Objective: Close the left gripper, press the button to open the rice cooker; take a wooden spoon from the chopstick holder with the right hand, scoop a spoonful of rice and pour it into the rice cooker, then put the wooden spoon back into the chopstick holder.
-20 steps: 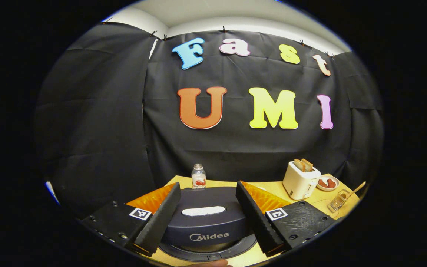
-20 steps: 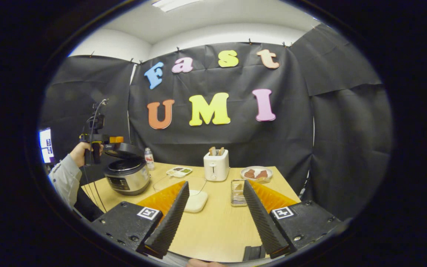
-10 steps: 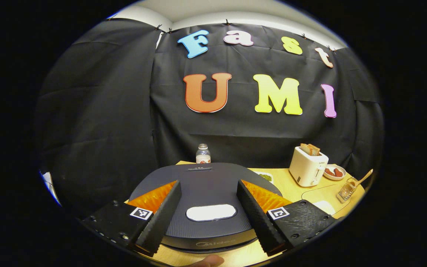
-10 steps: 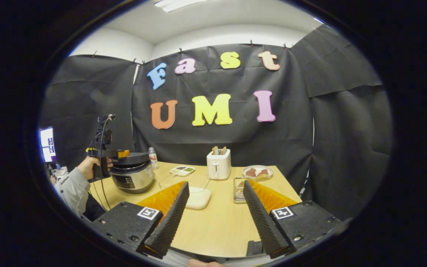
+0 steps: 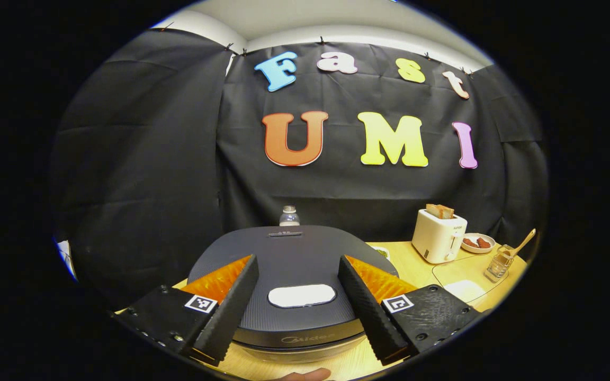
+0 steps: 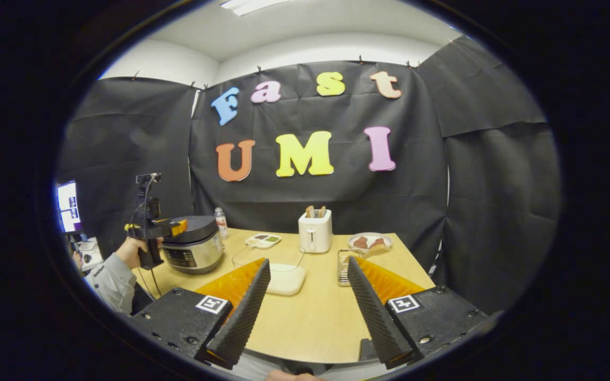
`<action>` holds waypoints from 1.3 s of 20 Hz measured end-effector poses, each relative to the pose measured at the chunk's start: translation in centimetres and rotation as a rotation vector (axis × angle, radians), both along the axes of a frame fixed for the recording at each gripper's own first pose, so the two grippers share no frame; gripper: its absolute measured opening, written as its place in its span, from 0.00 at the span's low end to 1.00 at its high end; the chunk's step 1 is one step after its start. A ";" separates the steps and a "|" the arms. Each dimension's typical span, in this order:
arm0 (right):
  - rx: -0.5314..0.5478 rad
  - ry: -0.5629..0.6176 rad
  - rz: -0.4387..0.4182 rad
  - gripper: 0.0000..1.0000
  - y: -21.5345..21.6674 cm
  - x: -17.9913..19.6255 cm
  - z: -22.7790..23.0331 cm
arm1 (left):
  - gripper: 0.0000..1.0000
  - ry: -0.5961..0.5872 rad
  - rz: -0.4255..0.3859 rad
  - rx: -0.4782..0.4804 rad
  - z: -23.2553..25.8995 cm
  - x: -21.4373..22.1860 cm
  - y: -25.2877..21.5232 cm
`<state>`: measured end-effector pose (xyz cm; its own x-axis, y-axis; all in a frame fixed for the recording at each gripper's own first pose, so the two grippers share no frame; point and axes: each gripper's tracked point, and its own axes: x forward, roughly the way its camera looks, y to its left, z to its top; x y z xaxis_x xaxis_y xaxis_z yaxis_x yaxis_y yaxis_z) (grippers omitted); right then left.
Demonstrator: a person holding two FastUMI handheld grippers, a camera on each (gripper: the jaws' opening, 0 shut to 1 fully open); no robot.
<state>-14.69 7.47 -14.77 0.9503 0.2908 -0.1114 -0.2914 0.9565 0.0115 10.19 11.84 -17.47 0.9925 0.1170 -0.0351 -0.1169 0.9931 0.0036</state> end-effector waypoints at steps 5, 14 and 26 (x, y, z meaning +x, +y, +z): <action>-0.019 0.016 0.017 0.95 0.8 0.0 -0.8 | 0.98 -0.016 0.017 -0.006 -0.3 -0.6 -0.2; -0.039 -0.010 0.024 0.95 1.2 -0.3 0.3 | 0.96 0.006 0.030 0.008 -0.4 -2.1 -1.0; 0.011 -0.068 -0.004 0.95 0.2 -1.0 3.1 | 0.93 -0.030 -0.050 -0.092 3.8 -10.4 -5.1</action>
<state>-15.70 7.69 -11.72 0.9568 0.2875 -0.0430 -0.2877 0.9577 0.0021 -0.20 6.74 -13.66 0.9978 0.0645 -0.0136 -0.0654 0.9937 -0.0905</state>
